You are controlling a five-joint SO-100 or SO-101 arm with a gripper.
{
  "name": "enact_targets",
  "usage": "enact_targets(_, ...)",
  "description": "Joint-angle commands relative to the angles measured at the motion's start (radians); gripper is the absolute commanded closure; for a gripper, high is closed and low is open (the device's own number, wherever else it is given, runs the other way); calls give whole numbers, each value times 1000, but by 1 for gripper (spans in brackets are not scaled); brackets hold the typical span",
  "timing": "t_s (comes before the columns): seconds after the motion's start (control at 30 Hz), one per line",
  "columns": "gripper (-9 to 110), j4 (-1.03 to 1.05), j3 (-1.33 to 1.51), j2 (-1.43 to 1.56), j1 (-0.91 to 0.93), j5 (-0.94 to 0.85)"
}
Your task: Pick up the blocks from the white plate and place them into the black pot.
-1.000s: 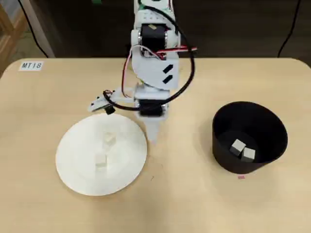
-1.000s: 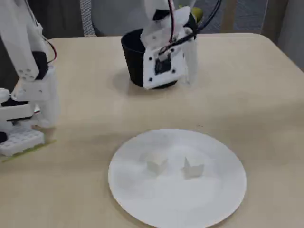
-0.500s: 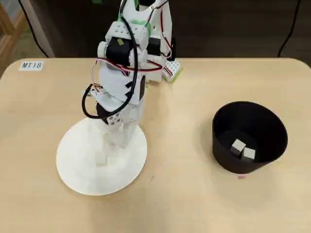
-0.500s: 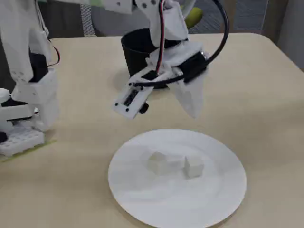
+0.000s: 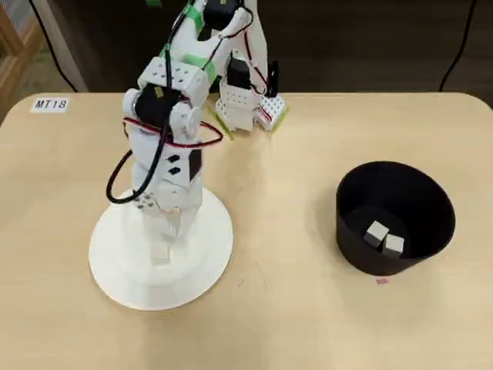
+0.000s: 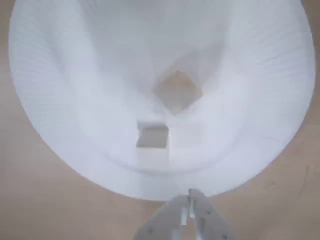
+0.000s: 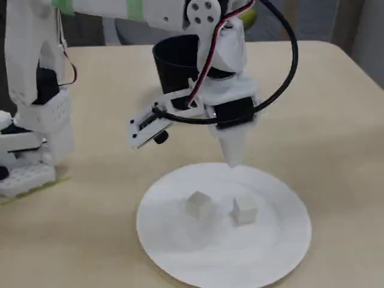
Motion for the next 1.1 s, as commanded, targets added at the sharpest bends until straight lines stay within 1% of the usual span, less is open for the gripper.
enact_targets(0.0, 91, 140, -181, -69, -3, -58)
enact_targets(0.07, 86, 252, -322, -160, 0, -114)
enact_targets(0.17, 83, 267, -347, -183, 3, -144)
enact_targets(0.6, 81, 261, -344, -293, 23, -175)
enact_targets(0.87, 82, 256, -503, -413, 41, -225)
enact_targets(1.07, 81, 262, -523, -436, 40, -264)
